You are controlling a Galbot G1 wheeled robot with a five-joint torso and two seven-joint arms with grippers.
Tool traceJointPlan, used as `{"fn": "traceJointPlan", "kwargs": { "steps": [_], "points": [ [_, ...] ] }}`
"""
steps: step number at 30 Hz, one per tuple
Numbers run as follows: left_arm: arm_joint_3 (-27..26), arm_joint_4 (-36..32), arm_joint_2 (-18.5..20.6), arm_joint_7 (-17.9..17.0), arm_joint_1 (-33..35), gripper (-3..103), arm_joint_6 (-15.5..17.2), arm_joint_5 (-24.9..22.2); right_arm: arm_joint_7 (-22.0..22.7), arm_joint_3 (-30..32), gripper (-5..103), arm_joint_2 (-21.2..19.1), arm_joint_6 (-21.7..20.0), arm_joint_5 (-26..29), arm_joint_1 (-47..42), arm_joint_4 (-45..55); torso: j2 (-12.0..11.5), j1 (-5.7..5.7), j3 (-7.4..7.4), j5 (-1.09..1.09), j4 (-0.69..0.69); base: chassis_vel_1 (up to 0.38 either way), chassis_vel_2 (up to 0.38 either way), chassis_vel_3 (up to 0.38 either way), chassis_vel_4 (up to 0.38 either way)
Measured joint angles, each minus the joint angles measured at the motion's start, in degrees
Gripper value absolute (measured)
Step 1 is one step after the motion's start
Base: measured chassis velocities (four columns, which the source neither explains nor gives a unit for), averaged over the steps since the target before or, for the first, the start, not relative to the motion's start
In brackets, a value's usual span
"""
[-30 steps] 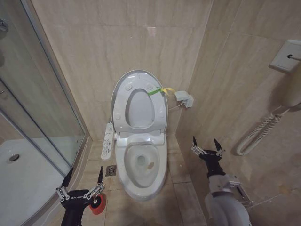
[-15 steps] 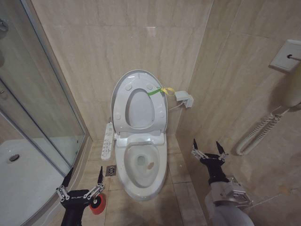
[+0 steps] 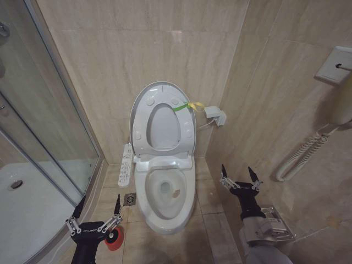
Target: Open the toilet lid, clean the toilet bowl with a toilet brush, close the toilet lid, and flush.
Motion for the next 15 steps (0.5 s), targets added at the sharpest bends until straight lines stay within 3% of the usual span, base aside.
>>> {"fn": "traceJointPlan", "kwargs": {
  "steps": [15],
  "points": [
    [0.00,0.00,0.00,0.00,0.00,100,0.00,0.00,-1.28,0.18,100,-0.22,-0.60,0.10,-0.64,0.23,0.00,0.01,0.00,0.01,0.00,0.000,0.000,0.000,0.000]
  ]
}}
